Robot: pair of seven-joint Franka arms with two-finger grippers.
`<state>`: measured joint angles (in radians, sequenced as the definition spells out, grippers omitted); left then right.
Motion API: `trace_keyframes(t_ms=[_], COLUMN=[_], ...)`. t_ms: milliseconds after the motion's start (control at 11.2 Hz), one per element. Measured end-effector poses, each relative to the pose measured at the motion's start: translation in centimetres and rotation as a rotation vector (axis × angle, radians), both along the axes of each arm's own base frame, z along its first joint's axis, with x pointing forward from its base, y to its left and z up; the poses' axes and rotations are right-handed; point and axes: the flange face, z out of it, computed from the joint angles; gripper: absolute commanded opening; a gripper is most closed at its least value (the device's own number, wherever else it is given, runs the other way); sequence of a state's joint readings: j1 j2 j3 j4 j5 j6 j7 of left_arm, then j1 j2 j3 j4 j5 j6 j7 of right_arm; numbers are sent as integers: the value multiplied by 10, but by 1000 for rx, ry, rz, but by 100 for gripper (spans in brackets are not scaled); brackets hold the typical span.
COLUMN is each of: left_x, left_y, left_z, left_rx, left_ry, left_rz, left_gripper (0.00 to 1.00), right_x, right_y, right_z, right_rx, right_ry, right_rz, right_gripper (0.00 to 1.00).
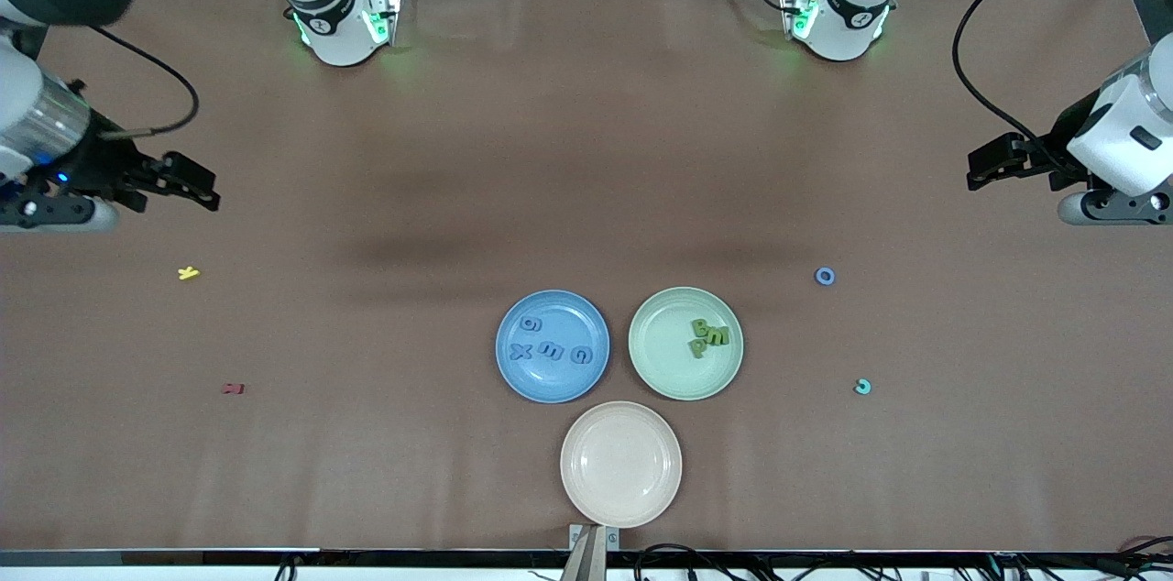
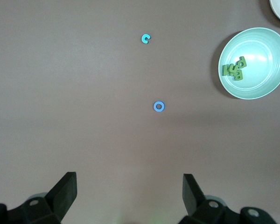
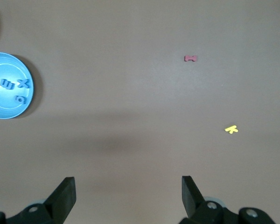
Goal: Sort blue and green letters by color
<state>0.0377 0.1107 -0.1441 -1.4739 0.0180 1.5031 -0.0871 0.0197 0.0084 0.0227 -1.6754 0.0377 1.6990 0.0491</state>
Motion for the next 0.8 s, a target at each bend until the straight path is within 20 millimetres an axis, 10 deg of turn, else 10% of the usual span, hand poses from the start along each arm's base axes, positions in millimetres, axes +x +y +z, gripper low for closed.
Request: trace_keyframes(t_ms=[356,802], left_x=[1,1], left_y=[-1,-3], left_z=[-2,-3], left_rx=[-4,-16], left_ry=[4,6], left_rz=[0,-2], left_gripper=[100,100], right_x=[-9,-8], right_y=[-4,-17], right_z=[50,61], right_rx=[-18,-84], right_ry=[-15,-34], right_rz=[81,100], right_gripper=[100,100])
